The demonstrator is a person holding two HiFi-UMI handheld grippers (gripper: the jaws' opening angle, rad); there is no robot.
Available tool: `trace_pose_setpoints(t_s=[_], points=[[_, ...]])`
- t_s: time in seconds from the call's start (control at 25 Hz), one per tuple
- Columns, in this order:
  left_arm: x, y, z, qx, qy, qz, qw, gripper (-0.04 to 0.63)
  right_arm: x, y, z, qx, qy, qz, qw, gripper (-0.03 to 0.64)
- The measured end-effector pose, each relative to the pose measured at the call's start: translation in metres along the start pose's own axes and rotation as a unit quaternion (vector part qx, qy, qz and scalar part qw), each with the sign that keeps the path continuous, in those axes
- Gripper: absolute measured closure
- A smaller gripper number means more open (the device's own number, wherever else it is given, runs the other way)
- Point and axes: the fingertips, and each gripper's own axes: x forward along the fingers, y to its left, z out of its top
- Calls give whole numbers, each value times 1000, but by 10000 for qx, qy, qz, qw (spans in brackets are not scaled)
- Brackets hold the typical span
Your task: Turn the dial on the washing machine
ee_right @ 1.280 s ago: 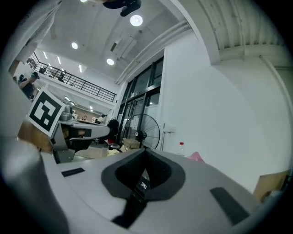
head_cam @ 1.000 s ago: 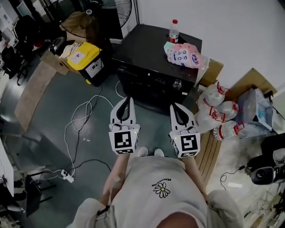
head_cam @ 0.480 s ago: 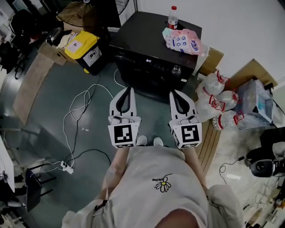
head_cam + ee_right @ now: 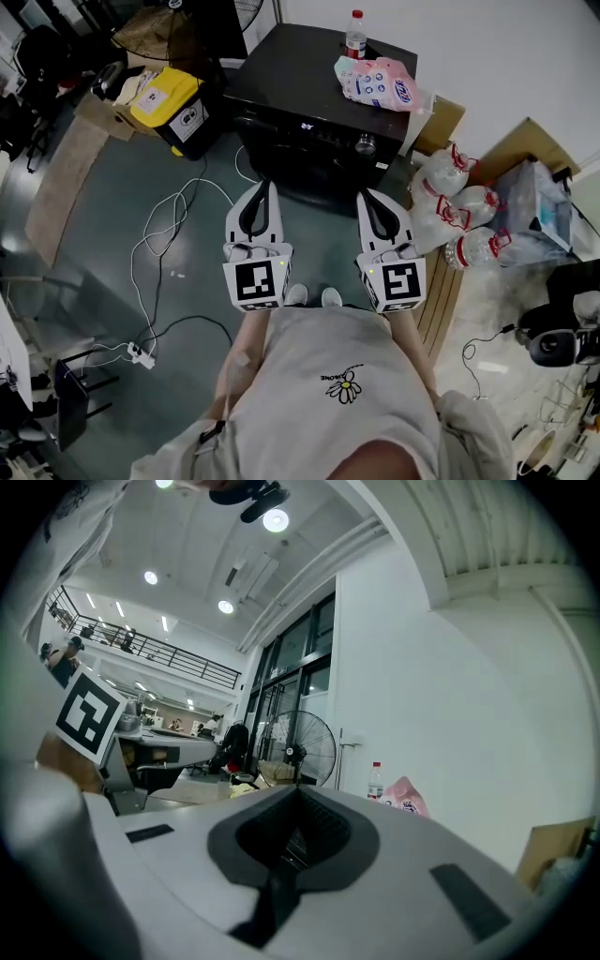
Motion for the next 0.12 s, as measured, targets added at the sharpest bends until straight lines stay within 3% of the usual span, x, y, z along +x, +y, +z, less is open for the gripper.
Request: trace_pose_setpoints(t_s=[0.12], points=[[1, -3, 2, -26, -45, -23, 10000, 597, -1, -3, -1, -3, 31, -23, 10000, 614]])
